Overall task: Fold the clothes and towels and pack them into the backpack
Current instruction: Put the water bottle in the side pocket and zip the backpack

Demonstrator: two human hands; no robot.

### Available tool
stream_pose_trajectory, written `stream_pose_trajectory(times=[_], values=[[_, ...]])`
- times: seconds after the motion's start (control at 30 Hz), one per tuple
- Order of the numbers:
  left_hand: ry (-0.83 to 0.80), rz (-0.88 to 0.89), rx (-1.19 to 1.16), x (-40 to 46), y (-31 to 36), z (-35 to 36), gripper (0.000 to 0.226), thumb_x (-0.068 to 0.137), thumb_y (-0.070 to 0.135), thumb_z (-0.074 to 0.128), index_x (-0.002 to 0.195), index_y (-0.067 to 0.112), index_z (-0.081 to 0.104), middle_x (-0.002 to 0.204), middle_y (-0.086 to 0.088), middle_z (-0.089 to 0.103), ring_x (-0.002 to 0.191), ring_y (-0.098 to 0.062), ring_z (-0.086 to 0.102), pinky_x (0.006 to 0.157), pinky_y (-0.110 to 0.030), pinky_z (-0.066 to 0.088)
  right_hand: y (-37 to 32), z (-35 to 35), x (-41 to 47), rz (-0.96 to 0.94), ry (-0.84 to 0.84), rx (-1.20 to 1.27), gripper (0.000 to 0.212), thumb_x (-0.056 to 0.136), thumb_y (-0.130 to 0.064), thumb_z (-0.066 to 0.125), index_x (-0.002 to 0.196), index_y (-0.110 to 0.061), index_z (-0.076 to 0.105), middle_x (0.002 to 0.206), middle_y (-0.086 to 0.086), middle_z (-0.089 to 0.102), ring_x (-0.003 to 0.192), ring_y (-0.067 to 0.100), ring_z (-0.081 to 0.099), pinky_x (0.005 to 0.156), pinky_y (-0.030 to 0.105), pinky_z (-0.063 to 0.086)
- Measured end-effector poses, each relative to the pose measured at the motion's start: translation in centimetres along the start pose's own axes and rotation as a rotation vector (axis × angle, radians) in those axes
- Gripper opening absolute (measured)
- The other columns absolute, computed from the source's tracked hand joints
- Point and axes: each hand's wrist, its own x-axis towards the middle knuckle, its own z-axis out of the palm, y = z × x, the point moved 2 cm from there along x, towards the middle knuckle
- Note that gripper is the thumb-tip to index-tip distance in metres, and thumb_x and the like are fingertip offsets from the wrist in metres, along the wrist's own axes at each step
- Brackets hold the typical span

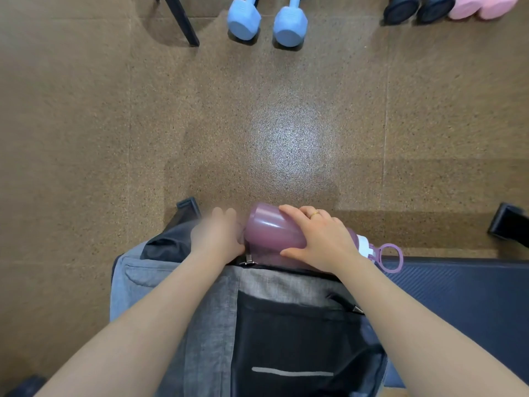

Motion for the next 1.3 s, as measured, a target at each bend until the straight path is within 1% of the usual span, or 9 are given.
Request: stream_pose_trajectory(times=[0.2,0.37,0.53,0.7,0.83,0.97,1.1,1.2,1.3], values=[[-0.012,0.015,0.009,-0.4,-0.4,-0.7,0.024,0.091,0.024,0.045,0.106,0.012,0.06,0.107,-0.008,0.049,0.098,-0.03,0.057,0.067,-0.034,0.042,0.6,-0.1,-0.6,-0.02,-0.013,0.003,0.083,0.077,-0.063,0.058,0.144,-0.042,0.013,0.14,0.0,0.038,0.124,0.025,0.04,0.097,0.038,0.037],[0.091,0.159,-0.192,-1.2,-1.9,-2.6,0.021,0.092,0.022,0.046,0.09,0.012,0.064,0.093,-0.004,0.053,0.095,-0.027,0.056,0.074,-0.033,0.043,-0.4,-1.0,-0.4,-0.095,-0.019,0.049,0.084,0.077,-0.063,0.057,0.145,-0.043,0.01,0.139,-0.001,0.038,0.124,0.024,0.04,0.097,0.038,0.038],[0.144,0.186,-0.304,-2.6,-2.7,-3.8,0.021,0.091,0.017,0.051,0.088,0.006,0.068,0.09,-0.009,0.058,0.093,-0.03,0.056,0.08,-0.034,0.042,-2.3,-2.2,-1.2,-0.226,0.037,-0.098,0.083,0.078,-0.063,0.055,0.145,-0.042,0.01,0.14,0.004,0.039,0.125,0.025,0.041,0.096,0.039,0.036],[0.212,0.096,-0.316,-3.7,-2.3,-4.3,0.022,0.091,0.021,0.05,0.09,0.008,0.069,0.098,-0.008,0.06,0.096,-0.028,0.057,0.078,-0.031,0.041,-4.7,-0.1,-2.7,-0.329,0.137,-0.287,0.085,0.06,-0.059,0.074,0.131,-0.033,0.036,0.108,0.01,0.064,0.086,0.03,0.061,0.066,0.037,0.047],[0.263,0.134,-0.182,-4.9,-1.2,-4.0,0.027,0.095,0.027,0.042,0.097,0.01,0.064,0.104,-0.005,0.055,0.099,-0.026,0.056,0.073,-0.035,0.044,-5.0,-0.4,-1.4,-0.323,-0.054,-0.164,0.083,0.074,-0.06,0.062,0.143,-0.035,0.024,0.13,0.008,0.049,0.112,0.031,0.051,0.088,0.041,0.043],[0.339,0.201,-0.132,-5.1,-0.8,-3.8,0.023,0.093,0.021,0.049,0.088,0.005,0.065,0.094,-0.012,0.056,0.092,-0.032,0.056,0.063,-0.038,0.046,-5.3,-1.1,-0.3,-0.139,-0.203,0.096,0.081,0.067,-0.062,0.068,0.133,-0.027,0.037,0.13,-0.003,0.052,0.118,0.023,0.051,0.092,0.036,0.041],[0.333,0.232,-0.141,-4.9,-0.5,-3.2,0.021,0.085,0.014,0.055,0.072,0.0,0.064,0.08,-0.016,0.055,0.076,-0.035,0.056,0.055,-0.039,0.045,-9.0,0.7,0.0,-0.086,-0.134,0.151,0.069,0.069,-0.061,0.066,0.118,-0.018,0.045,0.123,0.002,0.057,0.113,0.027,0.055,0.085,0.037,0.041],[0.27,0.205,-0.174,-4.8,-0.7,-3.0,0.027,0.093,0.023,0.047,0.094,0.005,0.067,0.097,-0.013,0.056,0.093,-0.033,0.054,0.074,-0.038,0.044,-9.7,0.9,0.2,-0.116,-0.121,0.182,0.079,0.072,-0.058,0.067,0.131,-0.014,0.038,0.134,0.006,0.05,0.121,0.028,0.049,0.094,0.038,0.041],[0.238,0.167,-0.192,-4.5,-0.9,-3.0,0.028,0.094,0.03,0.044,0.103,0.013,0.065,0.103,-0.008,0.055,0.1,-0.027,0.053,0.079,-0.034,0.041,-7.4,-0.9,-1.1,-0.137,-0.011,0.151,0.092,0.073,-0.064,0.063,0.144,-0.017,0.028,0.144,0.003,0.041,0.13,0.023,0.042,0.105,0.037,0.033]])
